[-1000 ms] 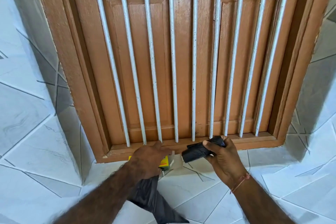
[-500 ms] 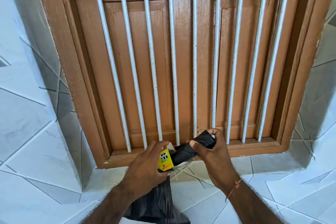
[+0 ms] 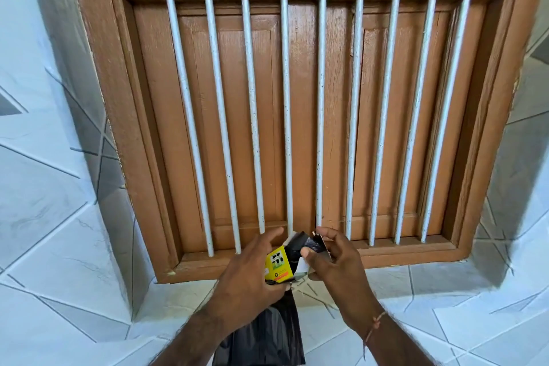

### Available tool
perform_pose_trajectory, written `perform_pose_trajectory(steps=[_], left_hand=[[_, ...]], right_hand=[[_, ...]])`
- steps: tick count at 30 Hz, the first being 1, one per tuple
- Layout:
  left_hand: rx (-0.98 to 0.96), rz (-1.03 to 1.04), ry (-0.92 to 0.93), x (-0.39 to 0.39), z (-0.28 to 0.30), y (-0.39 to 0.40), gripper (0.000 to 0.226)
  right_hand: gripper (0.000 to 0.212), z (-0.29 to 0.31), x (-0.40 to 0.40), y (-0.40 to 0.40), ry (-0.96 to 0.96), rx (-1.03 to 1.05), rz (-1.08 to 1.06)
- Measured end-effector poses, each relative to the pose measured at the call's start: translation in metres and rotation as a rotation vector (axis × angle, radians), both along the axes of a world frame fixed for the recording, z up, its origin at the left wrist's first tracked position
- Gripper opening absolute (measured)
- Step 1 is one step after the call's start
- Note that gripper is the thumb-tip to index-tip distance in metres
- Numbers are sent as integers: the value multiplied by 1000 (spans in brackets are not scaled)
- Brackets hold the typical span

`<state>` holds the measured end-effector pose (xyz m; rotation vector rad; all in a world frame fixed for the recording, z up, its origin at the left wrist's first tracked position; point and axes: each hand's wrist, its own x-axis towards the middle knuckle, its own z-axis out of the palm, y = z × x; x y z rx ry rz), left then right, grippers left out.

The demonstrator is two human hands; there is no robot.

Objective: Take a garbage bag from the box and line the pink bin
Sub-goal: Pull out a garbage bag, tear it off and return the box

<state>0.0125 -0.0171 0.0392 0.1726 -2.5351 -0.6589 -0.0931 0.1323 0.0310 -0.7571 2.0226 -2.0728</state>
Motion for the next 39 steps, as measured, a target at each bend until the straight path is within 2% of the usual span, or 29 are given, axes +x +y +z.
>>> perform_pose_trajectory(steps=[2, 6, 10, 14, 17, 21, 23, 25, 28, 30, 33, 39], left_hand=[[-19, -16, -18, 0, -1, 2, 81], [11, 4, -15, -1, 0, -1, 79], [38, 2, -11, 0, 3, -1, 80], [32, -30, -25, -1, 1, 4, 75], [39, -57, -30, -1, 2, 8, 70], [86, -52, 32, -1, 5, 1, 66], [89, -50, 39, 0, 7, -1, 67], [93, -60, 33, 0, 8, 0, 68], [96, -76, 30, 0, 9, 8, 71], [80, -82, 22, -1, 10, 12, 72], [66, -77, 20, -1, 11, 15, 71], [-62, -79, -14, 1, 10, 24, 70]], right_hand=[[36, 4, 0, 1, -41, -10, 25], [12, 10, 7, 1, 214, 39, -13], [9, 13, 5, 4, 190, 24, -72], [30, 17, 5, 4, 70, 88, -125], [40, 22, 7, 5, -16, 81, -18], [32, 25, 6, 14, -320, -152, 163], [34, 24, 7, 15, -237, -98, 85], [26, 24, 11, 13, -117, -31, -39], [10, 26, 15, 9, -77, -105, -161], [5, 25, 16, 7, -62, -114, -170], [14, 23, 19, 5, 17, -47, -147], [31, 30, 17, 3, 73, 104, -243]])
